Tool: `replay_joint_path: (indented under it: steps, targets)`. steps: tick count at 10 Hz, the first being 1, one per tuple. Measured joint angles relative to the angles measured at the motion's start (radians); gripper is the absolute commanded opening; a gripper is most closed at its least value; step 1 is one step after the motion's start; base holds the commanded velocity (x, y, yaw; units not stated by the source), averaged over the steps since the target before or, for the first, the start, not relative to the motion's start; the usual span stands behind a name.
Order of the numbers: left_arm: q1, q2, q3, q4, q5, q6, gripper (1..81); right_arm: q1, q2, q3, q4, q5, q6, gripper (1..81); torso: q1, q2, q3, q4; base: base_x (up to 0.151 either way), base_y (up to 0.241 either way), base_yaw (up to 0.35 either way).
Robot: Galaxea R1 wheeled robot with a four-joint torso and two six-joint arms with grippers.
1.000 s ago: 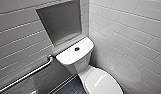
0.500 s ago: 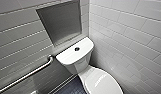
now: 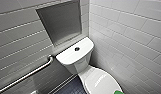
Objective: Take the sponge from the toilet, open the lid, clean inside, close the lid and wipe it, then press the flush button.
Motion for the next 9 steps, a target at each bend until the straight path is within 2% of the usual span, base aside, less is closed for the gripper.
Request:
replay_joint_path:
  steps: [3, 6, 9]
  targets:
    - [-0.005, 0.001, 0.000, 0.000, 0.000, -0.001, 81.1, 0.124, 0.139, -0.066, 0.000, -0.135, -0.002, 1.0, 0.000, 0.000, 0.000, 0.000, 0.000, 0.000, 0.000]
    - [-0.005, 0.001, 0.000, 0.000, 0.001, -0.001, 81.1, 0.243, 0.272, -0.253, 0.000, -0.297, 0.000, 1.0, 0.000, 0.000, 0.000, 0.000, 0.000, 0.000, 0.000]
    - [-0.005, 0.002, 0.000, 0.000, 0.001, -0.001, 81.1, 0.377, 0.386, -0.423, -0.002, -0.417, 0.009, 1.0, 0.000, 0.000, 0.000, 0.000, 0.000, 0.000, 0.000]
